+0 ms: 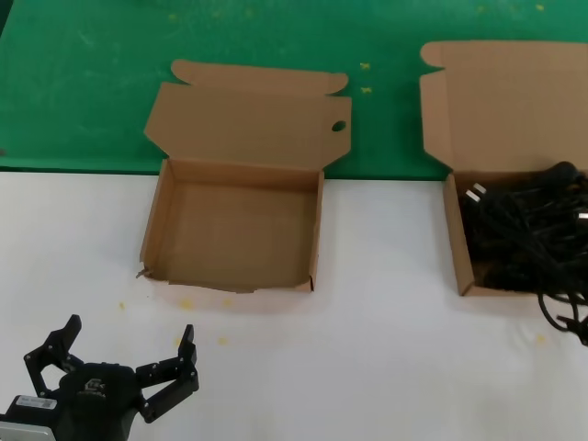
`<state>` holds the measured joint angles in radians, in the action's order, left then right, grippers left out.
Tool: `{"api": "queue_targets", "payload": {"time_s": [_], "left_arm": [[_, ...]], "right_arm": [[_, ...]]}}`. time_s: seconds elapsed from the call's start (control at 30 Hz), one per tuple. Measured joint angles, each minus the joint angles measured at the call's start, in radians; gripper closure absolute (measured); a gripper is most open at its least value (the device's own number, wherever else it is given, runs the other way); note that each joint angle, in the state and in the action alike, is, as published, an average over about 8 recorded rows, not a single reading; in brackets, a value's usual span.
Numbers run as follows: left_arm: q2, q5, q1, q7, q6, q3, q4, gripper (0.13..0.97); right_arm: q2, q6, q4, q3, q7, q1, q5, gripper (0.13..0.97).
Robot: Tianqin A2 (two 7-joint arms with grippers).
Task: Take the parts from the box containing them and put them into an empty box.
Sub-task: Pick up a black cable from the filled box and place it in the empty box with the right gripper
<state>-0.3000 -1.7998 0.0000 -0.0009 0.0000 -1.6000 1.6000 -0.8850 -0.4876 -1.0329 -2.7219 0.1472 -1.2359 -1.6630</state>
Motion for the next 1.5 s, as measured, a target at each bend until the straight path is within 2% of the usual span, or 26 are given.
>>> {"api": "queue_targets", "payload": {"time_s": [0.3,0.4,0.53,0.63,0.8,1.2,1.33,1.5], "left_arm": [[0.0,0.0,0.0,0.0,0.0,0.0,0.0,0.132],[0.0,0.0,0.0,0.0,0.0,0.0,0.0,0.132],[0.0,0.0,0.0,0.0,0.0,0.0,0.0,0.132],[0.0,0.0,0.0,0.0,0.0,0.0,0.0,0.132],[0.0,0.0,0.0,0.0,0.0,0.0,0.0,0.132],[0.0,0.0,0.0,0.0,0.0,0.0,0.0,0.132],[0.0,0.0,0.0,0.0,0.0,0.0,0.0,0.132],[0.0,0.0,0.0,0.0,0.0,0.0,0.0,0.132]], "right_arm": [[0.012,-0.107,-0.085,0.131,0.417,0.061,0.427,0.21],[0.02,-0.144,-0.12,0.192,0.512,0.092,0.547,0.244],[0.036,-0.197,-0.17,0.287,0.583,0.142,0.668,0.313],[0.049,-0.236,-0.208,0.353,0.61,0.18,0.732,0.347],[0.073,-0.296,-0.266,0.451,0.629,0.233,0.805,0.474],[0.146,-0.39,-0.324,0.637,0.589,0.321,0.896,0.745],[0.168,-0.412,-0.334,0.683,0.573,0.34,0.916,0.745],[0.192,-0.434,-0.345,0.731,0.555,0.361,0.935,0.825]]}}
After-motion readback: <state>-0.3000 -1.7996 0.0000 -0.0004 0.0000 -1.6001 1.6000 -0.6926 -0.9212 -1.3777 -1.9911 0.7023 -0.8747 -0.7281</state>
